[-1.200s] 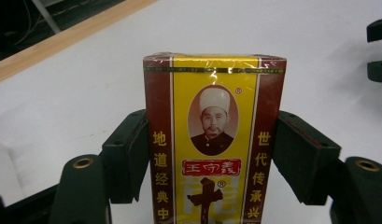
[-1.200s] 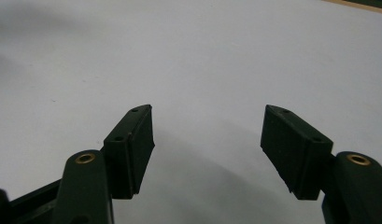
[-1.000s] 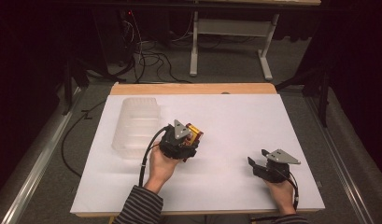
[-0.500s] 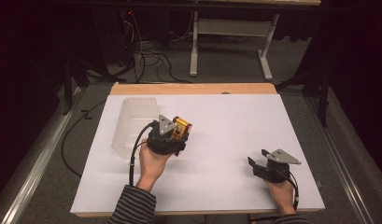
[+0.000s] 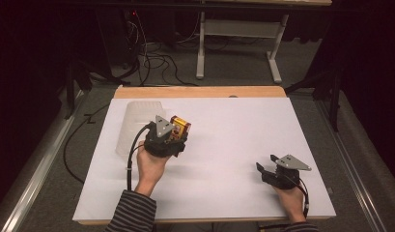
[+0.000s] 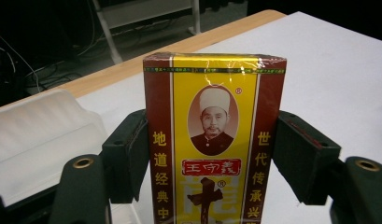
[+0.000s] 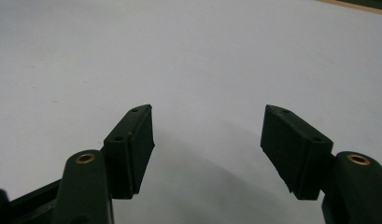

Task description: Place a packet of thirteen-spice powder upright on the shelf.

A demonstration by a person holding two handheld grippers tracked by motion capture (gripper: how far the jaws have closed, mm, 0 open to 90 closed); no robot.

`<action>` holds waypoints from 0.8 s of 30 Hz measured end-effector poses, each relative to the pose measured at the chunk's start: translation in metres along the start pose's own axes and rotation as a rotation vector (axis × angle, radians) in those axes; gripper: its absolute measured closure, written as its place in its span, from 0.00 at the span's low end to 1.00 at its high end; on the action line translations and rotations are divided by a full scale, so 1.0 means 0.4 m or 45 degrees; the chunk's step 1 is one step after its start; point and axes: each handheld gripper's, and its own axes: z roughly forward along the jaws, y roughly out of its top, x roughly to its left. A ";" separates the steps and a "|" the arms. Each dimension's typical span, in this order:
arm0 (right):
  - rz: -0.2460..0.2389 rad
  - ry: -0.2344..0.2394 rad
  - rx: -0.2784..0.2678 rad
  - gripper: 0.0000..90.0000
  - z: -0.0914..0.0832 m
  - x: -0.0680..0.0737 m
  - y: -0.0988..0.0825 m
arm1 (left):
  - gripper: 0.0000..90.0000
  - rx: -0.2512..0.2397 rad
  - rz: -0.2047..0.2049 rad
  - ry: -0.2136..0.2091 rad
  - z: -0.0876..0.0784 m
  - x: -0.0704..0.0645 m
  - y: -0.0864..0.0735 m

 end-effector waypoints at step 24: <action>0.002 -0.002 -0.008 0.39 0.000 0.002 -0.001 | 0.37 -0.028 -0.090 0.132 -0.032 0.083 -0.016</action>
